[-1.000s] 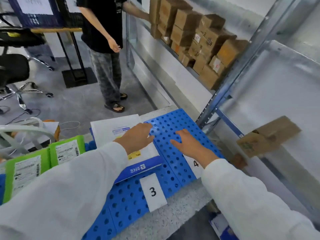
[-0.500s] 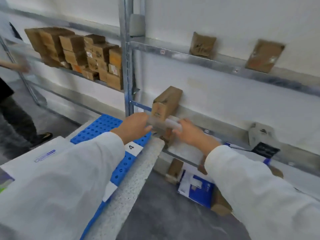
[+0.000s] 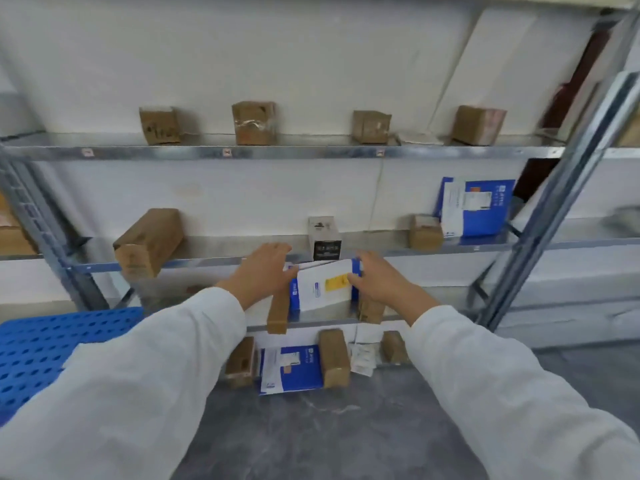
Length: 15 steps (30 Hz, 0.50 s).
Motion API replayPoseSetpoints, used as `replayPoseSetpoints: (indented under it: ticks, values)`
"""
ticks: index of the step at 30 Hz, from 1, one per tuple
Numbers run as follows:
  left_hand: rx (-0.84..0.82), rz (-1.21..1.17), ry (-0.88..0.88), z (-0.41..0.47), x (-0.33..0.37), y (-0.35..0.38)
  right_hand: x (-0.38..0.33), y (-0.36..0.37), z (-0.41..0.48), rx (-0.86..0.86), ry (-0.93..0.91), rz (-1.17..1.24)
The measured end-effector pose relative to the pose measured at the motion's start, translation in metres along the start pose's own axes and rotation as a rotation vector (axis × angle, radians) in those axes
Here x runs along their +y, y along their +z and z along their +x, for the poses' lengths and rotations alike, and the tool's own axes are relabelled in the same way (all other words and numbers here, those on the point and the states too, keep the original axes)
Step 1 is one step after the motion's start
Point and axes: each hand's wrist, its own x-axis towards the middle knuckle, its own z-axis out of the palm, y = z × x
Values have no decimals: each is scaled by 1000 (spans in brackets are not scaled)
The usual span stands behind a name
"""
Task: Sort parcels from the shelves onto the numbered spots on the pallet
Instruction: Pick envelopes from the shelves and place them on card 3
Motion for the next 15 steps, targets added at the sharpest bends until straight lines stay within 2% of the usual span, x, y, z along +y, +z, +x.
replayPoseSetpoints:
  ticks: [4,7,15]
  values:
    - [-84,51,70,17,42,26,45,-12,-22,31,77,27]
    - [-78,34,146,44,73,37,74,-24,-21,60,112,42]
    - [-103,-17,339,163,155,62,157,-81,35,138,242,-15]
